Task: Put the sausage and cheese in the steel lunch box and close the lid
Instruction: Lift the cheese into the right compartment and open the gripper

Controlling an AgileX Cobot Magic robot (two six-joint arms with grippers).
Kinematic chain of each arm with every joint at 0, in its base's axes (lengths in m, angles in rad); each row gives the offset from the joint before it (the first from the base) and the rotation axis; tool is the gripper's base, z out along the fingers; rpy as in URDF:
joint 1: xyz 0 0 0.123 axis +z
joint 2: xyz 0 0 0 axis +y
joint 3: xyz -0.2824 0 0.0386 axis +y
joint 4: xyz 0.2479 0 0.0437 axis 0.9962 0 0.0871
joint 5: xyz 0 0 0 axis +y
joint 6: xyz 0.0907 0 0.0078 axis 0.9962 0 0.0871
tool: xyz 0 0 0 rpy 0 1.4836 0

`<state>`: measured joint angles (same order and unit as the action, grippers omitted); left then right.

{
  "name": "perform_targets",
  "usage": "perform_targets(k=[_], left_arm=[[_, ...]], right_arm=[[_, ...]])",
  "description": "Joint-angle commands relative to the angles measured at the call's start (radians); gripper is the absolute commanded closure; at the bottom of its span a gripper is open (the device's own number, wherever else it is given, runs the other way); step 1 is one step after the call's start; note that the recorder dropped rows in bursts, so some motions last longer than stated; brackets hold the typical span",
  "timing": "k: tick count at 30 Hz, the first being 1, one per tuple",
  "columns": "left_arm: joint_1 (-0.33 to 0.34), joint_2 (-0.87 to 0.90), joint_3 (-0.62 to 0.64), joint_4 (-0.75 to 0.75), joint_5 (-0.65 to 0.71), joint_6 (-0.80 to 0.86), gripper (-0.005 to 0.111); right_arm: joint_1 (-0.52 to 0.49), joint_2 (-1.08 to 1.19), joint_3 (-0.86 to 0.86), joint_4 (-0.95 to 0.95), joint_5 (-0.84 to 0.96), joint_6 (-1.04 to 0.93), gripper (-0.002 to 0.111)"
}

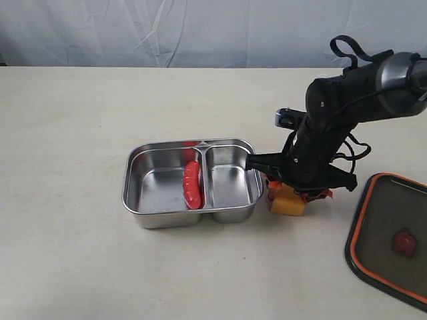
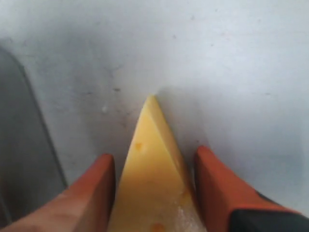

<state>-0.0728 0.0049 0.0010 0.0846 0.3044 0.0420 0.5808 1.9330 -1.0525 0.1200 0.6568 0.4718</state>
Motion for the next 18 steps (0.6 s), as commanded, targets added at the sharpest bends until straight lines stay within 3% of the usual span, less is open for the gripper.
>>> perform_targets(k=[1,8,14,18], left_arm=[[-0.006,-0.005,-0.001,-0.004,-0.002,-0.008,0.107],[-0.006,-0.005,-0.001,-0.004,-0.002,-0.008,0.107],[-0.006,-0.005,-0.001,-0.004,-0.002,-0.008,0.107],[-0.006,-0.005,-0.001,-0.004,-0.002,-0.008,0.107]], right_arm=[[-0.002,-0.017,-0.002,-0.120,0.112,-0.011,0.108],[-0.002,-0.200,-0.002,-0.162,0.124,-0.011,0.108],[0.028,-0.351,-0.002,-0.099,-0.008,-0.060,0.108],[0.100,-0.341,-0.004,-0.002,-0.146,-0.221,0.108]])
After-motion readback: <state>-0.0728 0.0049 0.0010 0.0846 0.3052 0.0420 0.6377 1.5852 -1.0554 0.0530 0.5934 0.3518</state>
